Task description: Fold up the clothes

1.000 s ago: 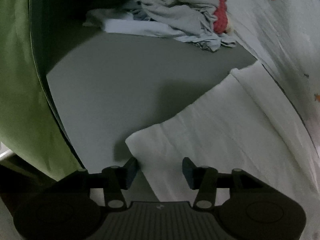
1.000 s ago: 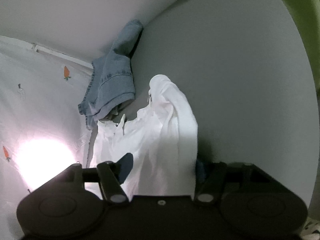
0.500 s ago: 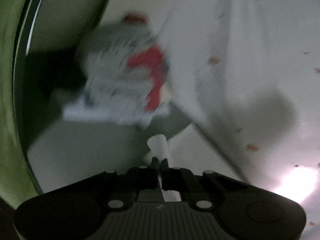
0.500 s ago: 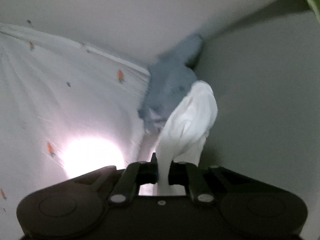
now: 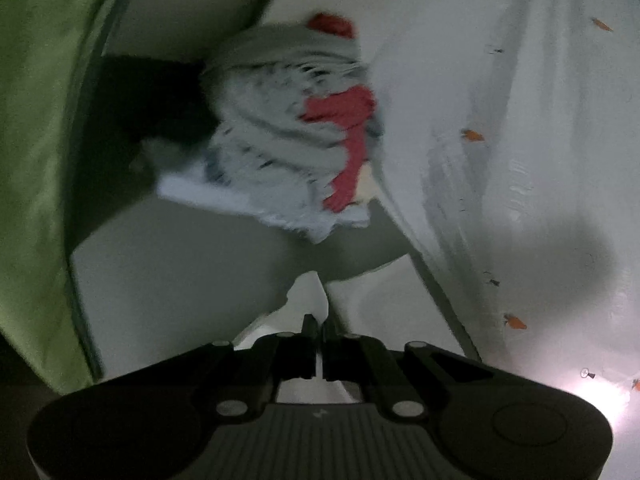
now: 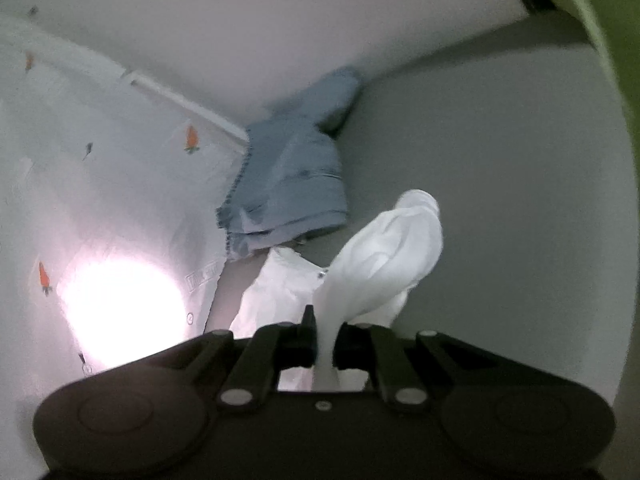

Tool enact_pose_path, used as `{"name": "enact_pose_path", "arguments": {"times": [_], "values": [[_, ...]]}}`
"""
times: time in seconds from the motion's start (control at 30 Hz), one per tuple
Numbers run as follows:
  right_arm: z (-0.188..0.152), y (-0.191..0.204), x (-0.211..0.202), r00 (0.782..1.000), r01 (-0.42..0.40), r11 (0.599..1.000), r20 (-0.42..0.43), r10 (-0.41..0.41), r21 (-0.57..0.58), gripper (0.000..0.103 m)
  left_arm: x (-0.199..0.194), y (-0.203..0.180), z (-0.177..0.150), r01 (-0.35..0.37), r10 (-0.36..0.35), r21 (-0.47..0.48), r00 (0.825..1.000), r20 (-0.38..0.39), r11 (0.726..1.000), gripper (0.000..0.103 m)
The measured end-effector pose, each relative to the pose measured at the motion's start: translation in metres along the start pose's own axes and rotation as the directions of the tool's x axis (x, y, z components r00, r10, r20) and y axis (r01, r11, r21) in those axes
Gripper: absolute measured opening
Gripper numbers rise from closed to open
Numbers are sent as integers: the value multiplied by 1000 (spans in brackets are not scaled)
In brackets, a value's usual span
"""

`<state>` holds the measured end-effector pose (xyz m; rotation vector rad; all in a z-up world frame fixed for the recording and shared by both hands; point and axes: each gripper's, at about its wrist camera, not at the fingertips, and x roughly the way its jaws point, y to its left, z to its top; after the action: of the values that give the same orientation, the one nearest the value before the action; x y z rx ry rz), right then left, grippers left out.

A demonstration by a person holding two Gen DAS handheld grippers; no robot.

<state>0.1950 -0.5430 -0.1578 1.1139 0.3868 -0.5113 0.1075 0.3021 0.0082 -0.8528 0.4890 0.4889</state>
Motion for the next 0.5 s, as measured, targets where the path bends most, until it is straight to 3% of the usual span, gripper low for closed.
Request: {"name": "enact_pose_path", "arguments": {"times": [0.17, 0.3, 0.5], "values": [[6, 27, 13, 998, -54, 998, 19, 55, -33, 8, 31, -33, 18, 90, -90, -3, 995, 34, 996, 2], [10, 48, 30, 996, -80, 995, 22, 81, -53, 8, 65, -69, 34, 153, -156, 52, 986, 59, 987, 2], [10, 83, 74, 994, -105, 993, 33, 107, -55, 8, 127, -120, 46, 176, -187, 118, 978, 90, 977, 3]]}}
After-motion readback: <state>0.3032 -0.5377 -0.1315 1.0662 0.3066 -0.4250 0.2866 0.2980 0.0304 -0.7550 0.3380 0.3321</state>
